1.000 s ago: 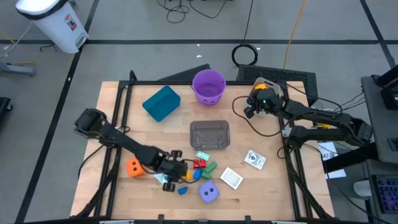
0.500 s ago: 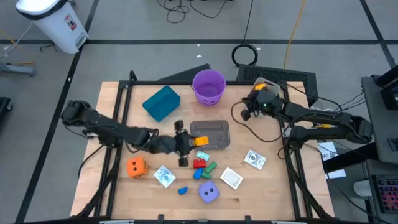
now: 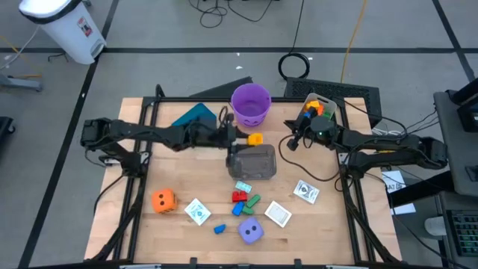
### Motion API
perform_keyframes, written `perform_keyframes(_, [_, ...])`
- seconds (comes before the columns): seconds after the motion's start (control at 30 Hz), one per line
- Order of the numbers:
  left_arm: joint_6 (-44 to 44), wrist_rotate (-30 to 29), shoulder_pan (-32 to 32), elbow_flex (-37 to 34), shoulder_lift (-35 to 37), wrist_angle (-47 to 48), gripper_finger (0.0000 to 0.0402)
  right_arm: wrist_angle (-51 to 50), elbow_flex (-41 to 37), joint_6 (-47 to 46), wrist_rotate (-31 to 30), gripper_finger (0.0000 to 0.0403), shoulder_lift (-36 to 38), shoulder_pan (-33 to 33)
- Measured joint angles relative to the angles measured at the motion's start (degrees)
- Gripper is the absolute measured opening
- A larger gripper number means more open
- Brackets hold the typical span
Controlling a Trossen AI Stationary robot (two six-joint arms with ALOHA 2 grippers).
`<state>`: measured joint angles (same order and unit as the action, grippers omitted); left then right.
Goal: Pick & Place Toys
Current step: Put the yellow game piece into the white bin
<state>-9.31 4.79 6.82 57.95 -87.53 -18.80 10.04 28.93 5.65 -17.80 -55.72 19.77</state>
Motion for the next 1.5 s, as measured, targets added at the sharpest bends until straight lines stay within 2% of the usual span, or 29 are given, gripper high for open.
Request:
perform_keyframes(0.13, [2.5,3.3,5.1,-4.7,-2.8,-12.2,0.0117,0.0,0.0,0.0,0.0,0.0006,0.0,0.0])
perform_keyframes(0.33, [10.7,5.9,12.0,-16.6,-4.2,-32.5,0.0117,0.0,0.0,0.0,0.0,0.0006,0.0,0.0])
perform_keyframes(0.5, [14.6,7.5,13.6,-24.4,-4.4,-44.3,0.0117,1.5,0.0,0.0,0.0,0.0006,0.0,0.0])
perform_keyframes(0.63, [13.9,9.3,11.7,-24.9,-4.3,-46.0,0.0119,4.6,0.0,-2.0,0.5,0.0006,-0.5,0.0])
perform_keyframes(0.77, [11.4,8.6,8.6,-22.9,-4.9,-45.7,0.0121,10.7,-1.3,-3.7,9.0,0.0006,-2.4,0.0])
perform_keyframes(0.93, [10.7,7.2,6.4,-20.7,-6.3,-44.9,0.0117,28.0,-5.3,-3.7,20.5,0.0006,-6.5,0.0])
perform_keyframes(1.07, [10.4,7.2,5.4,-18.0,-9.0,-44.3,0.0117,41.2,-8.1,-5.1,24.0,0.0014,-9.6,-1.7])
perform_keyframes(1.23, [9.4,7.2,4.6,-12.4,-14.5,-41.2,0.0117,50.6,-8.9,-4.8,25.6,0.0074,-13.9,-6.5])
perform_keyframes(1.5, [10.2,10.2,4.0,-5.6,-19.9,-38.7,0.0117,59.9,-9.0,-4.7,25.4,0.0247,-17.5,-10.1])
